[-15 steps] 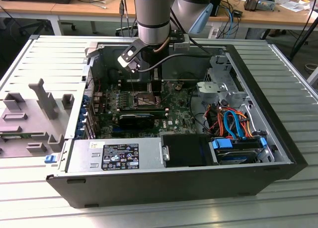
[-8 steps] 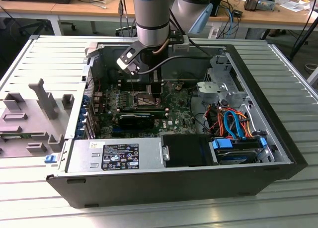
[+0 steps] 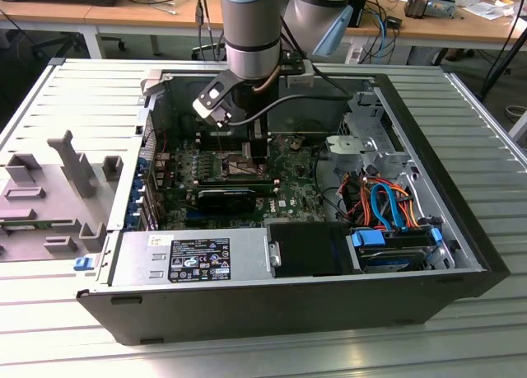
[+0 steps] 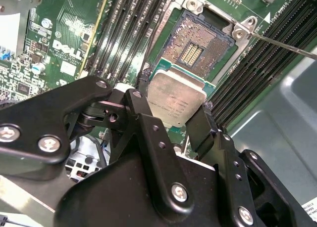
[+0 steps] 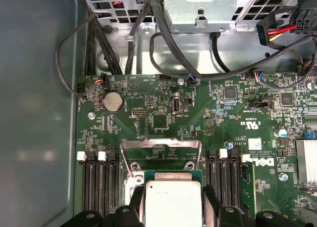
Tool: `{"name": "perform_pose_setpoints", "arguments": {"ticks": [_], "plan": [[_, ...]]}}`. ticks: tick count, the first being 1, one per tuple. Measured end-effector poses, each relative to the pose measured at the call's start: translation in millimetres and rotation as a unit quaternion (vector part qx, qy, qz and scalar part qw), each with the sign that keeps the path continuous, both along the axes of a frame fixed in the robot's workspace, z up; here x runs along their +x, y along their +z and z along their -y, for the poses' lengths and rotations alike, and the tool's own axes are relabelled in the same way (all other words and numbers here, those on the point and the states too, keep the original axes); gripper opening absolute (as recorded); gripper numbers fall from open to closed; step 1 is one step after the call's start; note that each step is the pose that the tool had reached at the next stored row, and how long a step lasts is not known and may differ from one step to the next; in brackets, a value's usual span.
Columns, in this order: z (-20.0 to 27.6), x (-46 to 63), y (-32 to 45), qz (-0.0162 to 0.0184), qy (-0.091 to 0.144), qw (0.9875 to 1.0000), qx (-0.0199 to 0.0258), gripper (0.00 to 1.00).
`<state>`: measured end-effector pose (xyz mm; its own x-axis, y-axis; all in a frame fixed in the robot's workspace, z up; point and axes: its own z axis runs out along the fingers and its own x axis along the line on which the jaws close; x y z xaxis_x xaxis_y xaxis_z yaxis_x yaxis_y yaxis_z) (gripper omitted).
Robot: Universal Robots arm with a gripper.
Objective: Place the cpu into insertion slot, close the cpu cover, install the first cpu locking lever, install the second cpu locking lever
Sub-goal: 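Place the cpu into insertion slot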
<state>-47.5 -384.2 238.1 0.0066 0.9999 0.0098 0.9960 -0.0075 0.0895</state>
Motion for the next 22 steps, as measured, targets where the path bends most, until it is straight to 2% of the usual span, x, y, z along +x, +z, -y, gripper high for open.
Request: {"name": "perform_pose_setpoints", "arguments": {"ticks": [6, 22], "plan": [[2.6, -1.1, -0.3, 0.0000, 0.008, 1.0000, 0.0000, 0.55], [4.3, -5.0, -2.9, -0.0001, 0.019, 0.9998, -0.0001, 0.55]]}}
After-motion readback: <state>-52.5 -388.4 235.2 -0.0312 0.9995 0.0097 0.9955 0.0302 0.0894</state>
